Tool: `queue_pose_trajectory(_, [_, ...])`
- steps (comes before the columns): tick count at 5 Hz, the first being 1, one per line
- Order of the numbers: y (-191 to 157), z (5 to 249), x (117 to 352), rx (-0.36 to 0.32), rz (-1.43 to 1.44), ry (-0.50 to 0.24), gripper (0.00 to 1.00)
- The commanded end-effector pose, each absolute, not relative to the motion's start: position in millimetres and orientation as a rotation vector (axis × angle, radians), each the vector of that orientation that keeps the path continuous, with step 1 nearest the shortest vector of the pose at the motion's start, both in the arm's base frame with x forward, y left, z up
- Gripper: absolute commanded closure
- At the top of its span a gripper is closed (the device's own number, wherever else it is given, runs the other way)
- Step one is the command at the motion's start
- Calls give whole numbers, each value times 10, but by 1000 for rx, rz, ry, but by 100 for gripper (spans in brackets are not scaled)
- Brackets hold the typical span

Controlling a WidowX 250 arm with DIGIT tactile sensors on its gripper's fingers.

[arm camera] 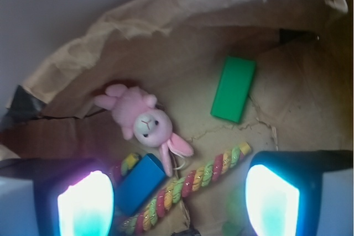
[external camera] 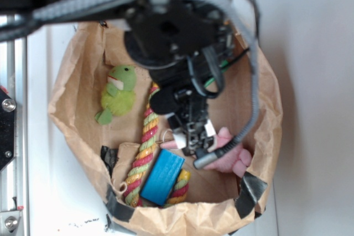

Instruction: Grab the green block.

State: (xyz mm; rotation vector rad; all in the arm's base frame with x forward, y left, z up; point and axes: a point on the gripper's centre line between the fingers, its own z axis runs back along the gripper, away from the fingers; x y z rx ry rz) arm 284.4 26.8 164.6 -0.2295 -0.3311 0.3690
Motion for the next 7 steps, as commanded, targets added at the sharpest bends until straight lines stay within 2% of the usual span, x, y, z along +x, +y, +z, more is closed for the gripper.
queue_pose_trajectory(1, [405,1779,2890,-250,501,-500,0])
queue_pose_trajectory(3, [460,1757,2967,-236,583,-539,0])
queue_pose_trajectory(7, [495,1504,3034,-120,640,-612,0])
